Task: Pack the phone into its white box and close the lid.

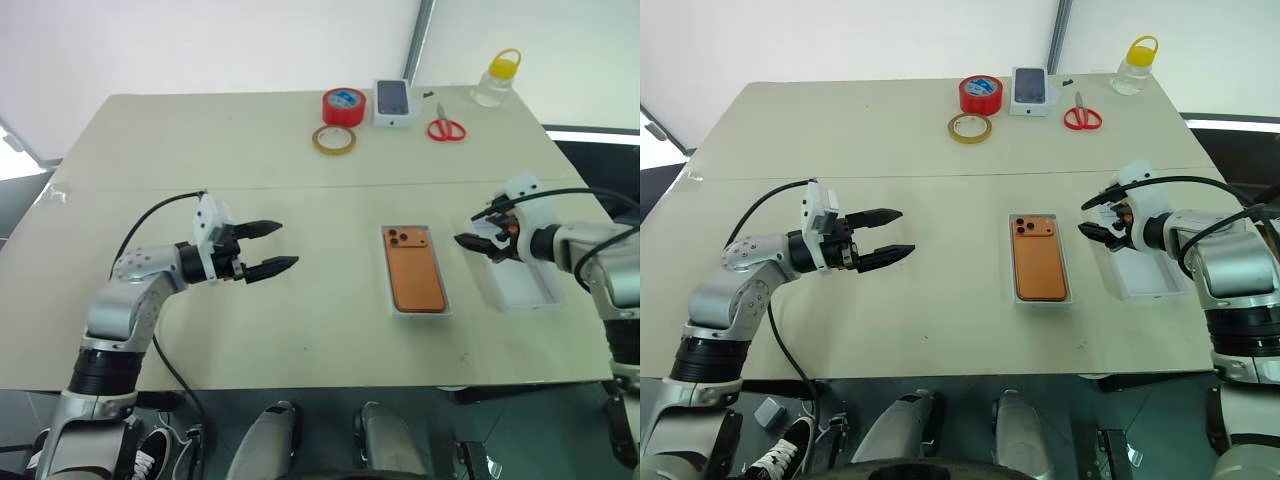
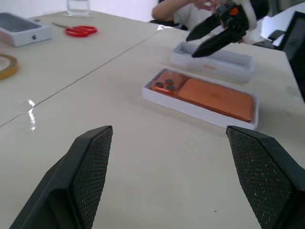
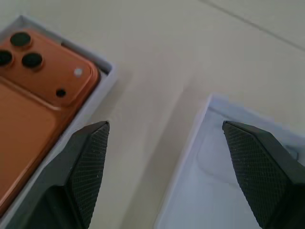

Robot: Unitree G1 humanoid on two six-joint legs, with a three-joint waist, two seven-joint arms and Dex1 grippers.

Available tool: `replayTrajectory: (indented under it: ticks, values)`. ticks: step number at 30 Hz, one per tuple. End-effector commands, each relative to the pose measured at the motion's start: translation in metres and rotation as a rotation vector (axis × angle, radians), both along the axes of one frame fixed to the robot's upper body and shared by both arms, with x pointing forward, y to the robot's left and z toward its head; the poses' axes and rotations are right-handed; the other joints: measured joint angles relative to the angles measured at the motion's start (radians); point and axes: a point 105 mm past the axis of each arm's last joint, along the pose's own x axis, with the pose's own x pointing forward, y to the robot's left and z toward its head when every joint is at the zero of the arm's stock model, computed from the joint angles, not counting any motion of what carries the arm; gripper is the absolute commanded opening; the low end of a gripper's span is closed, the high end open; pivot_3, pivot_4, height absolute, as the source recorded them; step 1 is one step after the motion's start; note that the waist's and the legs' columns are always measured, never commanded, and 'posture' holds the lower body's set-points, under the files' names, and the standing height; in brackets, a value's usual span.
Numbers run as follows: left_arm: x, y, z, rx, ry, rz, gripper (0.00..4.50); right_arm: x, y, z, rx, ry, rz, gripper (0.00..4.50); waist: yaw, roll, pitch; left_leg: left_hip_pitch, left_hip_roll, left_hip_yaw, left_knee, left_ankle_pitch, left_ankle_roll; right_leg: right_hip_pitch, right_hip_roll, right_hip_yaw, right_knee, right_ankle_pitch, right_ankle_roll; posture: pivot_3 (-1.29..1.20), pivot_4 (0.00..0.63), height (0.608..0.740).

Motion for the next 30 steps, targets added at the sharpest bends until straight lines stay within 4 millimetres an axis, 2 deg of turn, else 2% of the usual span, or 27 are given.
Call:
replayTrajectory:
  ticks: [1,4,7,11,14,17,19,26,30]
  values:
    - [-0.004,0.004,0.009,0.003,-0.062,-0.029,3.99,-0.011,-0.002,0.009,-0.029,0.024,-0.044,3.96,0.004,0.000,0.000,0.000,0.000,0.000,0.000,0.000,0.000,0.000,0.000,0.000,-0.001,0.000,0.000,0.00,0.150,0.740]
    - [-0.009,0.004,0.007,0.013,-0.090,-0.049,3.99,-0.023,0.004,0.005,0.012,0.088,-0.055,3.96,0.006,0.000,0.000,-0.001,0.000,0.000,0.000,-0.001,0.001,0.000,0.000,0.000,-0.001,0.000,0.000,0.00,0.150,0.740]
    - [-0.011,0.006,0.006,0.006,-0.087,-0.052,3.99,-0.031,-0.002,-0.006,0.026,0.134,-0.101,3.96,0.008,0.000,0.000,-0.001,0.000,0.000,0.000,-0.001,0.001,0.000,-0.001,0.000,-0.002,0.000,0.000,0.00,0.150,0.740]
    - [-0.013,0.007,0.006,0.008,-0.106,-0.048,3.99,-0.029,-0.014,-0.007,0.020,0.096,-0.177,3.96,0.008,0.000,0.000,-0.001,-0.001,0.000,0.001,-0.001,0.001,0.000,-0.001,0.000,-0.001,0.000,0.000,0.00,0.150,0.740]
    - [-0.014,0.007,0.006,0.006,-0.110,-0.046,3.99,-0.031,-0.013,-0.007,0.040,0.086,-0.188,3.96,0.005,0.000,0.000,-0.001,0.000,0.000,0.000,-0.001,0.001,0.000,-0.001,0.000,-0.001,0.000,0.000,0.00,0.150,0.740]
    - [-0.016,0.005,0.006,-0.001,-0.108,-0.043,3.99,-0.038,-0.002,-0.010,0.074,0.064,-0.168,3.96,0.006,0.000,0.000,-0.001,0.000,0.000,0.000,-0.001,0.001,0.000,0.000,0.000,-0.001,0.000,0.000,0.00,0.150,0.740]
    - [-0.016,0.004,0.006,-0.005,-0.110,-0.040,3.99,-0.042,-0.005,-0.015,0.089,0.068,-0.209,3.96,0.007,0.000,0.000,-0.001,0.000,0.000,0.000,-0.001,0.001,0.000,0.000,0.000,-0.001,0.000,0.000,0.00,0.150,0.740]
    - [-0.014,0.000,0.007,-0.004,-0.116,-0.059,3.99,-0.032,-0.002,-0.009,0.073,0.072,-0.193,3.96,0.004,0.001,0.000,-0.001,0.000,0.000,0.000,-0.001,0.001,0.000,0.000,0.000,-0.001,0.000,0.000,0.00,0.150,0.740]
    - [-0.014,-0.001,0.008,0.000,-0.116,-0.071,3.99,-0.031,0.002,-0.013,0.067,0.123,-0.173,3.96,0.006,0.000,0.000,-0.001,0.000,0.000,0.000,-0.001,0.001,0.000,0.000,0.000,-0.001,0.000,0.000,0.00,0.150,0.740]
